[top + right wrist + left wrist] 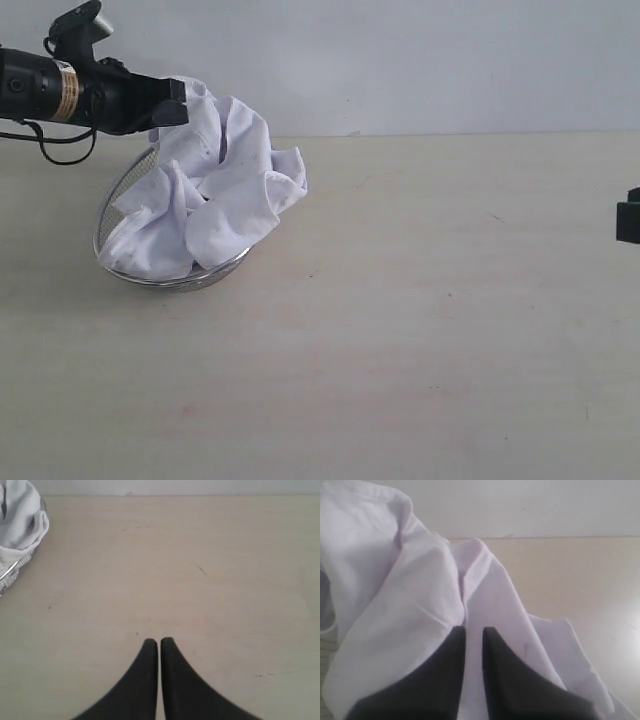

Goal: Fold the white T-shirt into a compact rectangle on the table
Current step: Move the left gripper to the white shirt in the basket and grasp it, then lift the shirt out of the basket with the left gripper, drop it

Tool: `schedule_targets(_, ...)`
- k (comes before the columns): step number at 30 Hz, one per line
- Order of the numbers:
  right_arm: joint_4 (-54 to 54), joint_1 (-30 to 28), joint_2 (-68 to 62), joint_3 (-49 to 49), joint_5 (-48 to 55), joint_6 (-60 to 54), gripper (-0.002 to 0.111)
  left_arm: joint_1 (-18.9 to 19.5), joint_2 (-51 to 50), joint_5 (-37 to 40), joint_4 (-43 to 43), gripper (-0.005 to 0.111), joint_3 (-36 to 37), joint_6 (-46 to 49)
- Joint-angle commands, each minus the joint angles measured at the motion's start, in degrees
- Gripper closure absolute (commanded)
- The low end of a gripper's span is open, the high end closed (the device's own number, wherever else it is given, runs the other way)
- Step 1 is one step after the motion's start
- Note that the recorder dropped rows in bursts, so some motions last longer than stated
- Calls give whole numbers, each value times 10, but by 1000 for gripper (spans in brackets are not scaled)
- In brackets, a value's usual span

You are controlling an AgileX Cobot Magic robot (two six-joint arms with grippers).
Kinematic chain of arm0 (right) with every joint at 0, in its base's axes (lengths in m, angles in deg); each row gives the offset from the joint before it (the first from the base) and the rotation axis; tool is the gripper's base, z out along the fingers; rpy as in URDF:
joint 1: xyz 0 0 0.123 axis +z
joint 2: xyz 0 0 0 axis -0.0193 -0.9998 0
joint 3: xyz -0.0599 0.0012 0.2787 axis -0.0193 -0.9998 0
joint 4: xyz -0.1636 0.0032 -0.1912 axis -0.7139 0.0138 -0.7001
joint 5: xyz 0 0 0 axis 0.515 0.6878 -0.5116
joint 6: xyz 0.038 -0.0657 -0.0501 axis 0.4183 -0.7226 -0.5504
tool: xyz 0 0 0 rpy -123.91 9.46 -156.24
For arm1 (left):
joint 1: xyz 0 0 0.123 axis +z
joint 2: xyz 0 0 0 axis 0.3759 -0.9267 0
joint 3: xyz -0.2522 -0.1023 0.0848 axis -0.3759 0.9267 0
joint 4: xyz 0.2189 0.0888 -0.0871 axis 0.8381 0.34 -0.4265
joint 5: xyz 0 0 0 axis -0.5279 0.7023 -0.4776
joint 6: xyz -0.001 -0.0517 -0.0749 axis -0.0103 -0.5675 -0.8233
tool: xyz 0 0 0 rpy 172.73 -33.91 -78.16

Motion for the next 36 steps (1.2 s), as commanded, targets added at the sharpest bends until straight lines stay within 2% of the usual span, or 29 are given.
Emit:
schedule_targets(1, 34, 1, -3, 5, 20, -58, 109, 3, -9, -48, 4, 71, -2, 19)
schedule_targets(4, 38, 1, -3, 5, 36, -58, 109, 3, -20, -59, 4, 49, 0, 14)
schedule_targets(7, 38, 1, -3, 5, 46, -60, 109, 3, -30, -57, 4, 39, 6, -7)
schedule_targets(18, 40, 1, -3, 5, 45, -60, 109, -1, -80, -84, 4, 39, 31, -13)
schedule_targets(23, 40, 1, -3, 5, 44, -60, 109, -34, -125, -58, 4, 39, 31, -12)
schedule_targets(25, 40, 1, -3, 5, 44, -60, 109, -52, -139, -26, 4, 47, 31, -12)
schedule_targets(26, 40, 1, -3, 5, 44, -60, 109, -60, -142, -5, 4, 65, 31, -12)
schedule_targets(27, 40, 1, -3, 5, 44, -60, 109, -60, -142, 3, 4, 73, 31, -12)
schedule_targets(28, 40, 1, -3, 5, 44, -60, 109, -60, -142, 4, 4, 95, 27, -12)
schedule_targets(29, 40, 1, -3, 5, 44, -60, 109, -56, -142, 7, 4, 102, 23, -15)
schedule_targets(32, 40, 1, -3, 5, 44, -60, 109, -29, -142, -3, 4, 102, 23, -73)
schedule_targets(36, 41, 1, -3, 5, 44, -60, 109, 12, -129, -13, 4, 102, 23, -73)
